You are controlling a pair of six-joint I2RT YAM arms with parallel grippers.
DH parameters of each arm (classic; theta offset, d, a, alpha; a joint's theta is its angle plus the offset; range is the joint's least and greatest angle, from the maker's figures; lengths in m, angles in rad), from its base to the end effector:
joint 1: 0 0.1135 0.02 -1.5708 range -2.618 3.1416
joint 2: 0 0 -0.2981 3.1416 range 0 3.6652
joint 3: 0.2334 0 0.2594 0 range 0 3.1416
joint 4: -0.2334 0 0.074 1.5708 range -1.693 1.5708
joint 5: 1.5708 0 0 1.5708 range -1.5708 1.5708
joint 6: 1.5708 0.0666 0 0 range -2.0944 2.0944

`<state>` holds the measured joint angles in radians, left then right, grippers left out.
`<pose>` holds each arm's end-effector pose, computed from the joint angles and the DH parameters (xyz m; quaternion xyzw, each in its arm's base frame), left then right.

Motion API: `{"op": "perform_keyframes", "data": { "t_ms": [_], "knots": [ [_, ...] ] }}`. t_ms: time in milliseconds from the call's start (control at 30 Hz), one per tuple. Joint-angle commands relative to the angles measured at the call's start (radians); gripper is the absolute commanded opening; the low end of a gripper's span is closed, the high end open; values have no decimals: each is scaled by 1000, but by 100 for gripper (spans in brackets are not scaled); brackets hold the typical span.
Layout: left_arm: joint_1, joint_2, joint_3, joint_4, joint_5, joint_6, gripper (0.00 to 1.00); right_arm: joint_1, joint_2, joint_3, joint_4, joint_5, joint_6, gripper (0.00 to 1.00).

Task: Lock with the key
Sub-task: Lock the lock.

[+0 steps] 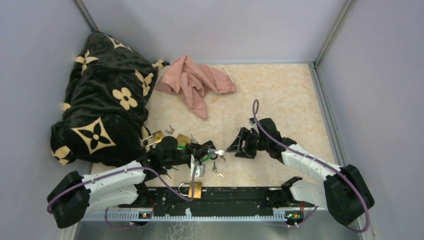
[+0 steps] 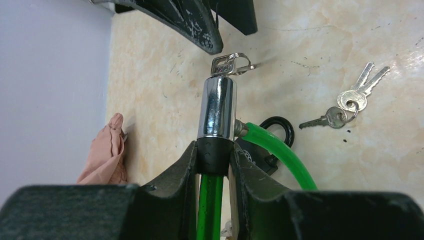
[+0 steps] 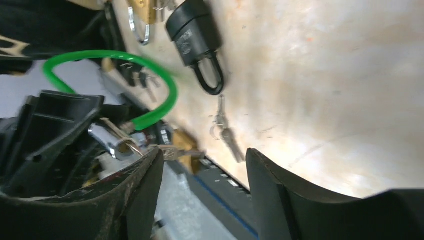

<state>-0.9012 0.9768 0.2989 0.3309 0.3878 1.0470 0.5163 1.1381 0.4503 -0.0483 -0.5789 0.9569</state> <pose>0.1136 -0.1841 0.2029 0.7266 0.3598 -0.1163 0.5736 0.1770 0.1424 0.1832 0.0786 0.8802 0.4543 0.1125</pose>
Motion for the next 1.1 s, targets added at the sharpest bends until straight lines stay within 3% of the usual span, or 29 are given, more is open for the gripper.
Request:
{"op": "perform_keyframes", "data": {
  "t_ms": [0,100,233,367,467,533,733,867,1067],
  "knots": [
    [4,16,-20,-123,22,-68,0,78,-186,92,-218,282,-230,57],
    [14,15,-17,-129,28,-79,0,224,-344,34,-82,429,-229,46],
    [18,15,-14,-132,31,-84,0,294,-466,-33,-4,514,-211,38],
    [26,20,-10,-123,31,-99,0,500,-471,-156,297,589,-231,35],
    [28,22,-10,-117,25,-108,0,696,-403,-236,600,806,-355,30],
    [31,22,-12,-114,21,-117,0,757,-328,-260,726,912,-412,29],
    [36,29,-10,-100,23,-137,0,770,-43,-294,1047,1048,-420,33],
    [39,34,-5,-98,21,-143,0,769,136,-270,1176,1052,-407,33],
    [42,36,-2,-99,23,-156,0,770,270,-258,1293,1104,-370,35]
  ]
}}
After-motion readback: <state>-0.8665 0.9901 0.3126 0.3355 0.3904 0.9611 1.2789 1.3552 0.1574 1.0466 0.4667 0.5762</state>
